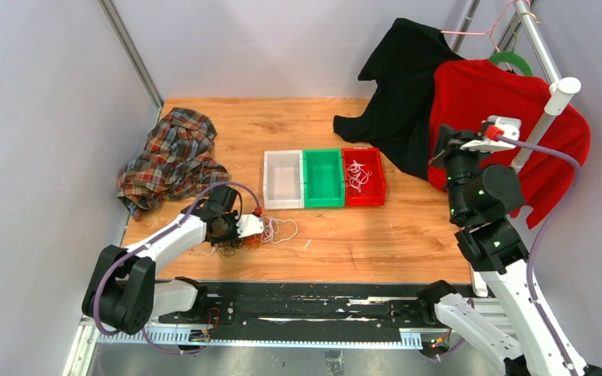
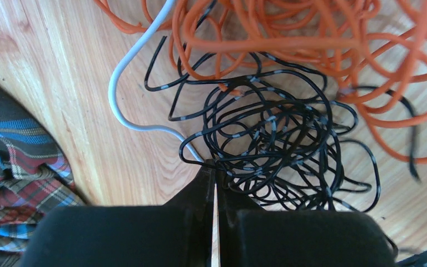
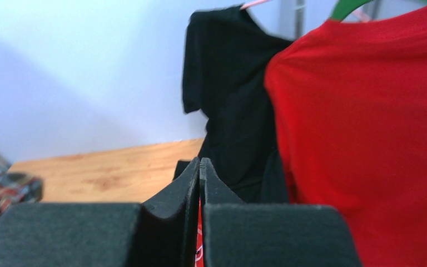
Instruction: Untangle the cables
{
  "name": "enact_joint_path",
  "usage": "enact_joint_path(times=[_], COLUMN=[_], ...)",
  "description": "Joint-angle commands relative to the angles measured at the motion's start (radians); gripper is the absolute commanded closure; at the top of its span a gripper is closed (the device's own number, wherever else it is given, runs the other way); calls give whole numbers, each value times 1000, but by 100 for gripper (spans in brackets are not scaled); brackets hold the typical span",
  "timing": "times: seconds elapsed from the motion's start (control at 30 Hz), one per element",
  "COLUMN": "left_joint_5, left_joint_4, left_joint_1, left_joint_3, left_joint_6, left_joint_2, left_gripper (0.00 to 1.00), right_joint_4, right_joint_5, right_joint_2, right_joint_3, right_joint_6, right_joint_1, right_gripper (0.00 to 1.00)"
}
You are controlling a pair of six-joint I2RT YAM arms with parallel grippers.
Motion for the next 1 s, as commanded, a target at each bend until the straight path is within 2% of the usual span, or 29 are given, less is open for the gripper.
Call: enact_joint_path(times=[0.0,0.13,0.27,0.4,0.57,0.7,0.87,0.97], left_joint_5=[-78,62,250,370,395,356,340,343], left_joint_4=[46,-65,-202,-276,-310,-310,-311,-313], left_joint_1=[7,7,8,7,6,6,7,9], left_joint_3=[-21,78,215,294,338,329,320,328], left_joint_6=[72,-16,-116,-175,-193,-197,-210,-231], left_joint_2=[-22,-51,-65,-78,-83,-90,-121,-141], left_gripper=[99,99,99,99,99,99,99,99], right_joint_4=[18,-3,45,120,299,435,538,609], right_joint_5=[-19,-204,-435,-369,-400,-416,-404,-398], right_joint_2=[15,55,90,141,334,545,781,887], right_joint_3=[70,57,-84,-236,-334,-317,-247,-216], right_joint_6=[-15,62,151,105,100,101,67,79], right_joint_1=[-93,-105,-70,154,381,507,640,663], right_gripper=[99,99,96,71,55,42,41,42])
